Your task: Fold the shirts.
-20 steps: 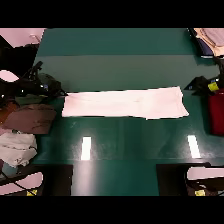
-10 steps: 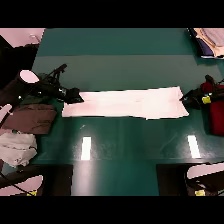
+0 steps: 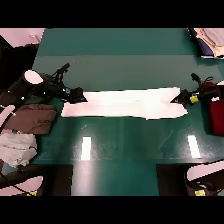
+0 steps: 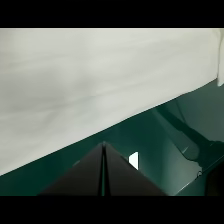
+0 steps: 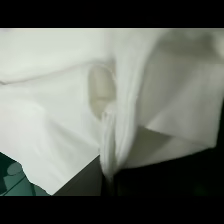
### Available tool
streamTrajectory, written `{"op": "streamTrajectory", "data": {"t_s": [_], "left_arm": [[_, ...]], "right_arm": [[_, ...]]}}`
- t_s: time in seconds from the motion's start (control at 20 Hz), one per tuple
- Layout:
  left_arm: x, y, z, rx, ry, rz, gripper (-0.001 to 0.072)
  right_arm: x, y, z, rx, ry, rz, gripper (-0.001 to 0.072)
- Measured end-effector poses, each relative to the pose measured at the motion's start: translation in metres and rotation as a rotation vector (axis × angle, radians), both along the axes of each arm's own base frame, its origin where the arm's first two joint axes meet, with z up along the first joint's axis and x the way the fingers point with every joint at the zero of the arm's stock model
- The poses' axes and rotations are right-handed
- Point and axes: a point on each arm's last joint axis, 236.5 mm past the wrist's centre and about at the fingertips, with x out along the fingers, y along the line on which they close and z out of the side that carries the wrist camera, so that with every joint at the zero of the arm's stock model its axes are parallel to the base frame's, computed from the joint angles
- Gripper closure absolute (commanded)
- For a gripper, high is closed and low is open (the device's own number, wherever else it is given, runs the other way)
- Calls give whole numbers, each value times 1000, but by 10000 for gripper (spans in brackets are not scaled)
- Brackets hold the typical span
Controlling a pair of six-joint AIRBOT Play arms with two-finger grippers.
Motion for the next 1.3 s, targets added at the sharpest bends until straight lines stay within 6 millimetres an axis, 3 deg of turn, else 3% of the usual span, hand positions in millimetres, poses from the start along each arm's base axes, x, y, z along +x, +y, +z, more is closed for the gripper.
{"op": "streamTrajectory", "data": {"t_s": [0.15,0.25,0.4,0.55,0.8,0.9,1.1,1.3], "left_arm": [[2,-1,-2,-1,5,10,684],[5,-8,-2,-6,-9,14,685],[13,-35,-7,-15,-34,-6,685],[25,-74,-16,-21,-45,-68,685],[45,-144,-35,-35,-61,-175,685],[49,-164,-46,-37,-58,-205,685],[52,-179,-66,-31,-32,-220,684],[53,-183,-73,-23,-27,-225,684]], "right_arm": [[1,7,10,4,-29,27,697],[2,12,27,4,-66,40,698],[9,27,69,0,-147,71,698],[21,53,124,-20,-242,113,698],[24,127,208,-30,-378,234,698],[20,161,236,-24,-436,290,698],[10,218,283,-2,-554,378,698],[4,261,304,29,-607,446,698]]}}
